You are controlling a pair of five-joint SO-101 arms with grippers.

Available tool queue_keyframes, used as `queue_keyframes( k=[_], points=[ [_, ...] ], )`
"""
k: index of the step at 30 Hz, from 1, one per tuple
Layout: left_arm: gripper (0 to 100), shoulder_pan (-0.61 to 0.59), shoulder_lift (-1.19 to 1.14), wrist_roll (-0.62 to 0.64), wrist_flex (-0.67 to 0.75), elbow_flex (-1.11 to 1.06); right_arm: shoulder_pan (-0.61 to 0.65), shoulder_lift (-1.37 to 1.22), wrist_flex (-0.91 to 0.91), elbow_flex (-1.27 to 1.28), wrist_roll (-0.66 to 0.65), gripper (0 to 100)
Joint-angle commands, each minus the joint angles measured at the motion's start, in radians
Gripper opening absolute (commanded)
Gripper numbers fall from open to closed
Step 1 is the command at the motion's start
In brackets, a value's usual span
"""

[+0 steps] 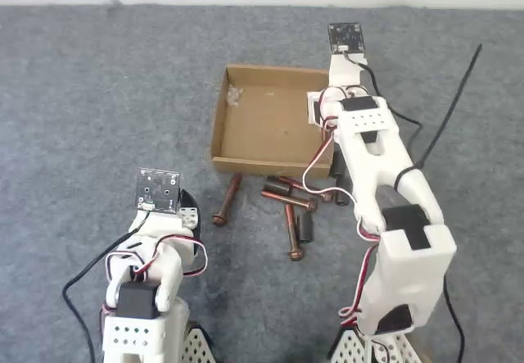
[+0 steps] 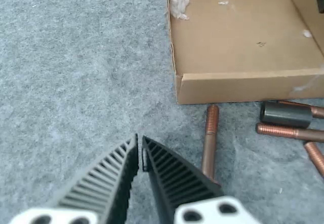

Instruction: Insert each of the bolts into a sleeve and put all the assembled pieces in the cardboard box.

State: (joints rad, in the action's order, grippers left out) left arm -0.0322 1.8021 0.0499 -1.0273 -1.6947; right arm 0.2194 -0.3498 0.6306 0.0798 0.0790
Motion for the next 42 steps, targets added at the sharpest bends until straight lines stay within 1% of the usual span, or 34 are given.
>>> queue_keyframes(
  k=[1, 7, 11, 13, 16, 21, 25, 32, 39, 42],
  points=[
    [1, 0.000, 0.012, -0.009, 0.005, 0.010, 0.001, -0.007, 0.004, -0.095, -0.026, 1.0],
    [1, 0.000, 0.012, -0.009, 0.005, 0.010, 0.008, -0.019, 0.004, -0.107, -0.028, 2.1],
    [1, 0.000, 0.012, -0.009, 0.005, 0.010, 0.008, -0.010, 0.007, -0.104, -0.029, 12.7],
    [1, 0.000, 0.012, -0.009, 0.005, 0.010, 0.005, -0.008, 0.007, -0.104, -0.029, 15.8],
    [1, 0.000, 0.012, -0.009, 0.005, 0.010, 0.005, -0.004, 0.007, -0.107, -0.029, 14.9],
    [1, 0.000, 0.012, -0.009, 0.005, 0.010, 0.007, 0.082, 0.013, -0.101, -0.026, 7.8],
    [1, 0.000, 0.012, -0.011, 0.006, 0.010, 0.018, 0.197, 0.120, -0.103, -0.023, 0.2],
    [1, 0.000, 0.012, -0.011, 0.006, 0.010, 0.033, 0.358, 0.417, -0.101, -0.023, 0.6],
    [1, 0.000, 0.012, -0.011, 0.005, 0.010, 0.005, 0.421, 0.696, -0.101, -0.021, 0.6],
    [1, 0.000, 0.012, -0.011, 0.002, 0.010, -0.007, 0.426, 0.780, -0.081, -0.020, 0.6]
  ],
)
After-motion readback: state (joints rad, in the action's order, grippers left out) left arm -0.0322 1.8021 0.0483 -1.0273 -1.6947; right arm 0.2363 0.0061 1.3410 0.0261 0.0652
